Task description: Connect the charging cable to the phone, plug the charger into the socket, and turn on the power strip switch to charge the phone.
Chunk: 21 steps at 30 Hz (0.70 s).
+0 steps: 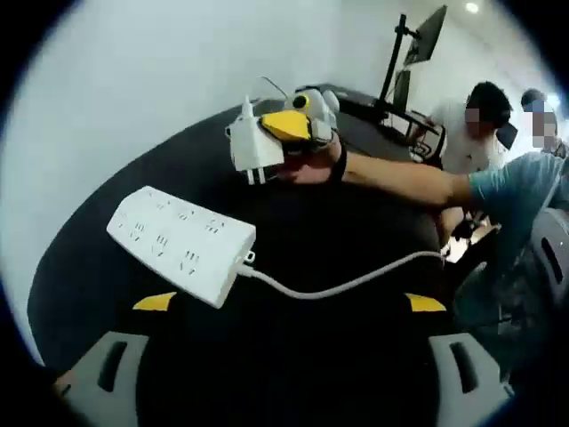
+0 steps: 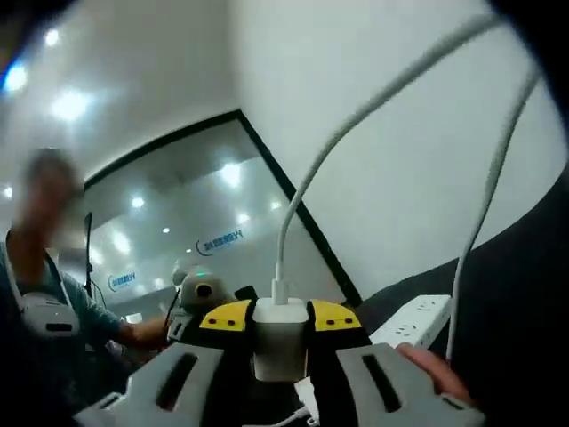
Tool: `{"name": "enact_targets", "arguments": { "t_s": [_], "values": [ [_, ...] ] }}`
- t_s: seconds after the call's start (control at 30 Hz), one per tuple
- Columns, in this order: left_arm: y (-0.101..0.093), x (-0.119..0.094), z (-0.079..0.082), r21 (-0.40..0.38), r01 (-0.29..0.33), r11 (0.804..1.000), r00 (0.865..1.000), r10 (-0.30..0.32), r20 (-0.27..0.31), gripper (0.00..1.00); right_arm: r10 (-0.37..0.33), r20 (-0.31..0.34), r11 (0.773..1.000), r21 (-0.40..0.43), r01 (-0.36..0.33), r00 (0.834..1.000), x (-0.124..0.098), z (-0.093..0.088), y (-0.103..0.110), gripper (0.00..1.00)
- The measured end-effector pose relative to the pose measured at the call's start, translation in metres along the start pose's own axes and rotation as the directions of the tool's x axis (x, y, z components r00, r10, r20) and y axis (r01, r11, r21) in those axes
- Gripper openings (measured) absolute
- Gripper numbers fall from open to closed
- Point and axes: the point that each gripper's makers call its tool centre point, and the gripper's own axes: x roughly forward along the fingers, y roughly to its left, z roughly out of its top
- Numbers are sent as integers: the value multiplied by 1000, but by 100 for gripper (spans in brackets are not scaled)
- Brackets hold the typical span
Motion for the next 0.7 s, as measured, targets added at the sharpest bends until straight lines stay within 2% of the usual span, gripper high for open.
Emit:
{"name": "enact_targets", "arguments": {
  "t_s": [0.03,0.13,0.17,0.2,0.3,0.37,0.43,0.5,0.6,0.63,0.7],
  "values": [
    [5,0,0,27,11,1000,999,-10,-42,96,3,-4,1000,-8,-3,1000,1,-1,-2,22],
    [5,6,2,41,32,999,996,-28,-84,96,10,-41,999,-49,-12,999,9,-9,-10,22],
    [-7,12,0,47,24,999,996,-20,-88,96,11,-60,998,-59,-15,998,11,-13,-13,22],
    [-8,14,0,51,23,998,995,-18,-98,96,9,-88,997,-79,-16,996,13,-17,-16,22],
    [-2,16,3,45,34,998,996,-31,-79,96,20,-179,991,-127,-43,984,20,-33,-20,22],
    [-1,18,1,46,34,998,997,-31,-74,96,27,-213,987,-146,-59,977,22,-35,-26,22],
    [9,17,-4,48,32,998,996,-28,-89,96,23,-232,983,-171,-64,972,26,-38,-28,22],
    [9,19,-10,46,35,998,994,-30,-102,96,21,-258,982,-177,-69,966,27,-42,-31,22],
    [7,21,-17,51,28,998,992,-22,-123,96,12,-266,979,-192,-65,964,28,-42,-38,22],
    [17,18,-17,53,28,998,992,-21,-128,96,9,-263,979,-195,-63,965,26,-41,-41,22],
    [20,17,-17,59,23,998,992,-15,-127,96,7,-258,978,-199,-60,966,26,-41,-42,22]
  ]
}}
